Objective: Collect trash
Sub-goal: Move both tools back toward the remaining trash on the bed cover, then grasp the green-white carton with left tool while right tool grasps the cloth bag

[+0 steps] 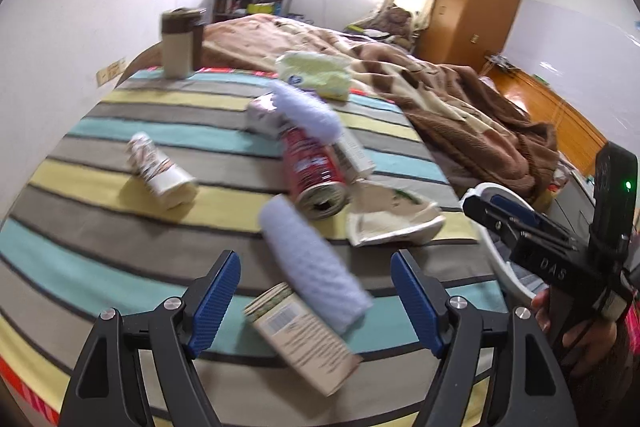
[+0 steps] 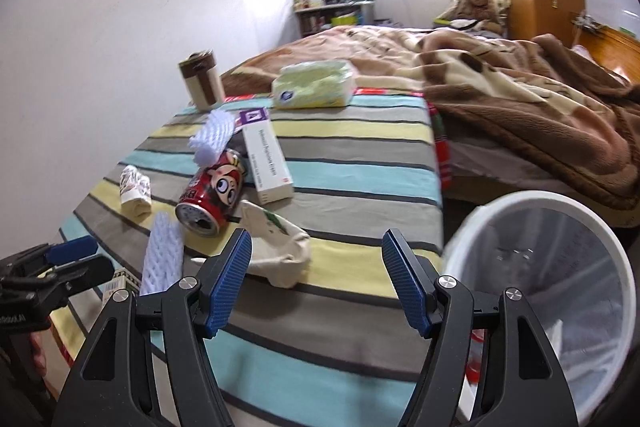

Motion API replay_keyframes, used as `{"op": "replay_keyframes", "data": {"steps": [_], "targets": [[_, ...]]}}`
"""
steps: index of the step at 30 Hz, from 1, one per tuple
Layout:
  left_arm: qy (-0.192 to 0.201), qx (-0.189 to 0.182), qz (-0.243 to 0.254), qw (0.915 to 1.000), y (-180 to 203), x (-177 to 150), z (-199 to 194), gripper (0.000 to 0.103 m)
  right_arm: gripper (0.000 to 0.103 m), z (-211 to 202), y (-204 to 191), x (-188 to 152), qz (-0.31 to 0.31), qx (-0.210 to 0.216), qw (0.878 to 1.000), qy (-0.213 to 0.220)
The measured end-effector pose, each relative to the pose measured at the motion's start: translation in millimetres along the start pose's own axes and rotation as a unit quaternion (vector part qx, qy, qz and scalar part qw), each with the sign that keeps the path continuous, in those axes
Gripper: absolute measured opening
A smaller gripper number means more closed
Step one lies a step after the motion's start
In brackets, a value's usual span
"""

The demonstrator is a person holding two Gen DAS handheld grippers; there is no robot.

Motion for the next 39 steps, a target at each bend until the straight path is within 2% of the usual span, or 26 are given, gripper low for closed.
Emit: {"op": "replay_keyframes", "data": {"steps": [5,11,17,25,26,27,30,37,39], "targets": [[-0.017,0.011,-0.029,0.9994,-21,-15,0,0.077,0.069,17,-18,1,-0.026,0.025,0.999,-0.022],[-0.033,0.008,-0.046,0.9983,-28,-30,4,0.077,0.069,32,-32,-4,-0.045,0.041,0.997,-0.046],[-0.047,-0.007,-0.059,0.9971,-23,-42,9,0.077,0.069,38,-42,-6,-0.080,0.050,0.994,-0.058],[-0.063,-0.021,-0.057,0.9962,-12,-50,18,0.077,0.069,53,-46,-12,-0.080,0.074,0.990,-0.091],[-0.066,-0.021,-0.055,0.9961,-11,-51,19,0.077,0.068,53,-48,-13,-0.082,0.078,0.989,-0.093],[-0.069,-0.021,-0.053,0.9960,-10,-52,20,0.077,0.060,53,-50,-14,-0.081,0.084,0.989,-0.094],[-0.070,-0.014,-0.051,0.9961,-11,-52,19,0.077,0.048,53,-52,-17,-0.086,0.086,0.987,-0.101],[-0.075,-0.007,-0.049,0.9960,-15,-56,15,0.077,0.035,47,-51,-21,-0.085,0.082,0.988,-0.100],[-0.072,-0.002,-0.049,0.9962,-17,-56,13,0.077,0.029,45,-50,-21,-0.080,0.083,0.988,-0.100]]}}
Point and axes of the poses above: each gripper's, at about its wrist camera, not at the fingertips, and z roughly the way its jaws point, y to its right, x to its top, the point moved 10 cm from there along z, roughly the way its jaws point, and after that the axes turned 11 degrees about -x, right-handed, at the moved point
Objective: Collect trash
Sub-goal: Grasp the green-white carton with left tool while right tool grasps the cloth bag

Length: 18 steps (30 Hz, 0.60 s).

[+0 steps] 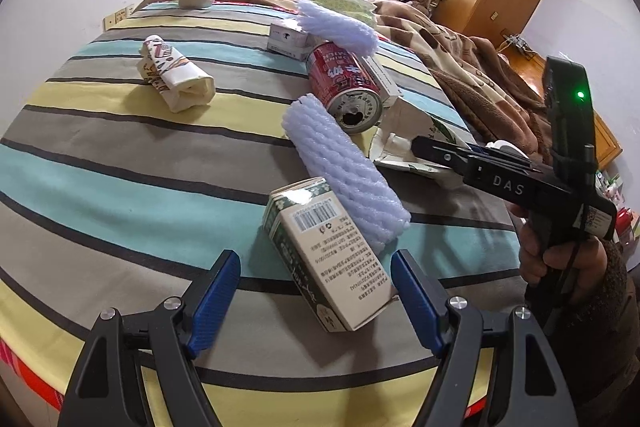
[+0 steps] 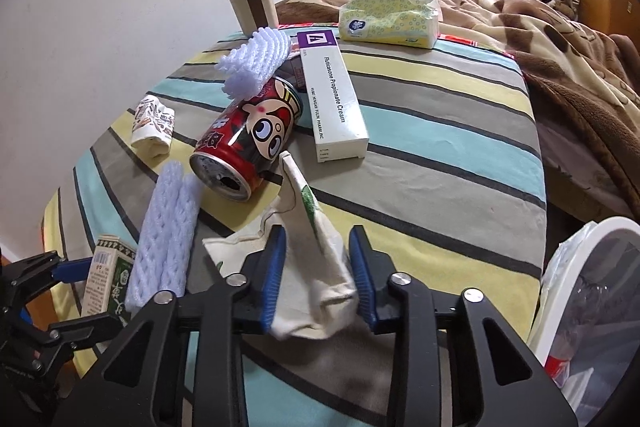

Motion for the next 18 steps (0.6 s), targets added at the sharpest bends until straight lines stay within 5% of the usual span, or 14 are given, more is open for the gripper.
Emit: {"op": "replay_keyframes", "data": {"steps": [4,12,18], "targets": [[0.000,0.026,0.009,0.9996,-6,-1,-3,0.077,0.023,-3,1,-4,0.008,-0.002,1.000,0.002],[0.010,0.054,0.018,0.9983,-18,5,-3,0.055,0.022,-8,3,-11,0.035,-0.006,0.999,0.003],[0.017,0.057,0.027,0.9979,-23,14,2,0.054,0.021,-10,5,-15,0.051,-0.004,0.999,0.004]]}}
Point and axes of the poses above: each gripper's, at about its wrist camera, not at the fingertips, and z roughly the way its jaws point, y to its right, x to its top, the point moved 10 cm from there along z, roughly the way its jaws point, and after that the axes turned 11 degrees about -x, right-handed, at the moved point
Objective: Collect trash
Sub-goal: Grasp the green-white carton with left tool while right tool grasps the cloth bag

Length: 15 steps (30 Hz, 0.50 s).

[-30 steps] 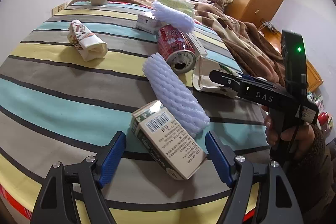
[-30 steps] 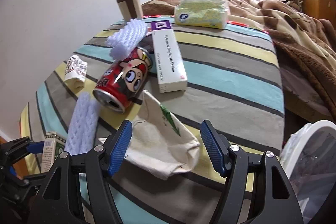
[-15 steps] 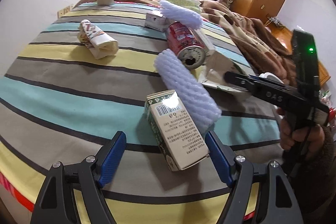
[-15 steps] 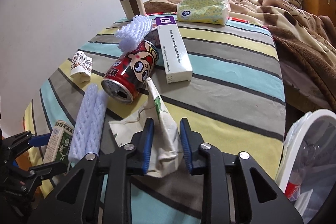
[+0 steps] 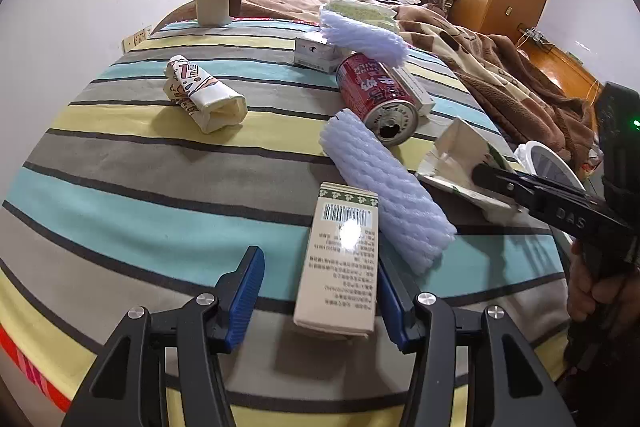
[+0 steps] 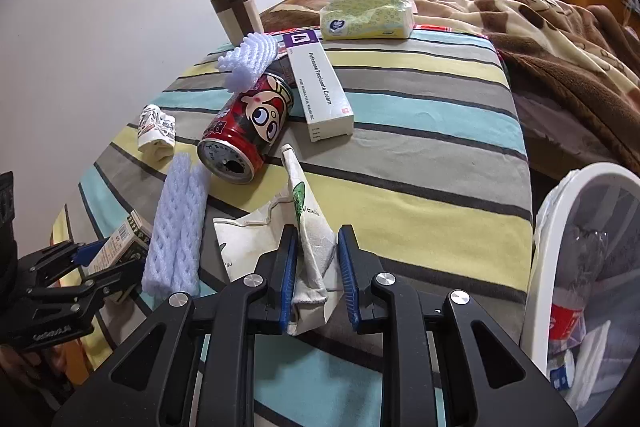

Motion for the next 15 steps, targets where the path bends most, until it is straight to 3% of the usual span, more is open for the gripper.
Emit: {"op": "replay_keyframes", "data": {"steps": [3,9,15], "targets": [[0.002,-0.004,0.003,1.0000,2.0,2.2,1.1,0.050,0.021,0.0,1.9,-0.8,0.008,0.002,1.000,0.000],[-0.002,-0.018,0.009,0.9998,7.3,1.5,3.0,0.033,0.021,-1.7,5.3,-3.2,0.017,0.000,1.000,0.002],[0.000,-0.025,0.010,0.9996,9.6,1.4,2.0,0.033,0.018,-6.9,8.9,-4.6,0.032,-0.004,0.999,0.010]]}}
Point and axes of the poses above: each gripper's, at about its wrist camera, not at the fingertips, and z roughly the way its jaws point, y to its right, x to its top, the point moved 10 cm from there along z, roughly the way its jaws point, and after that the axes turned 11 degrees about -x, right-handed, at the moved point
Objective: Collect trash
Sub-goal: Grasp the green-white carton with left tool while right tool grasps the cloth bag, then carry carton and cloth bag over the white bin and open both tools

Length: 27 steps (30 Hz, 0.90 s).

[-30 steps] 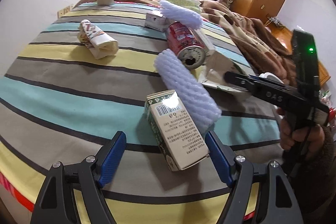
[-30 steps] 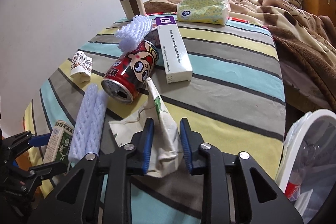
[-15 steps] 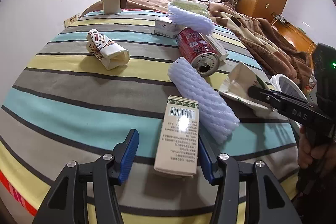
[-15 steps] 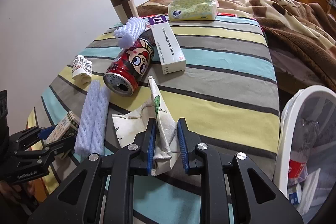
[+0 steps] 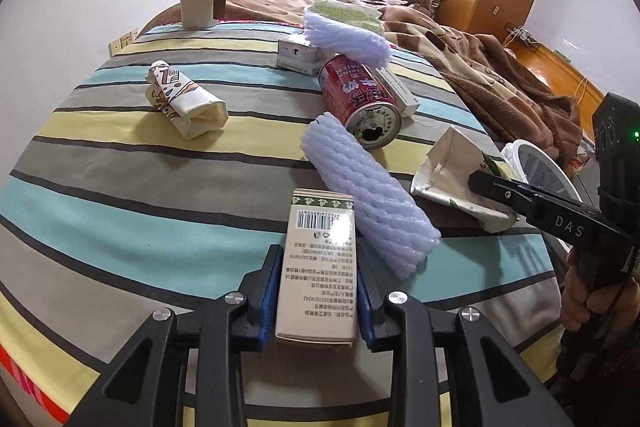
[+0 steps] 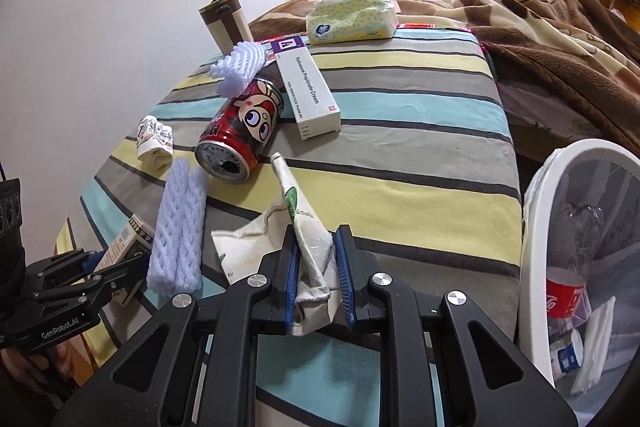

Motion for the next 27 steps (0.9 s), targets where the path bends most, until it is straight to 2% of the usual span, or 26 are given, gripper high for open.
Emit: {"op": "replay_keyframes", "data": {"steps": [6,18,27], "targets": [[0.009,-0.004,0.001,0.9999,3,3,-5,0.033,0.013,-5,3,-2,0.007,-0.003,1.000,0.006],[0.031,-0.015,0.016,0.9993,19,18,-19,0.033,0.013,-24,14,-1,0.041,0.000,0.999,0.028],[0.044,-0.040,0.050,0.9970,55,40,-19,0.033,0.013,-48,36,2,0.070,-0.022,0.996,0.055]]}}
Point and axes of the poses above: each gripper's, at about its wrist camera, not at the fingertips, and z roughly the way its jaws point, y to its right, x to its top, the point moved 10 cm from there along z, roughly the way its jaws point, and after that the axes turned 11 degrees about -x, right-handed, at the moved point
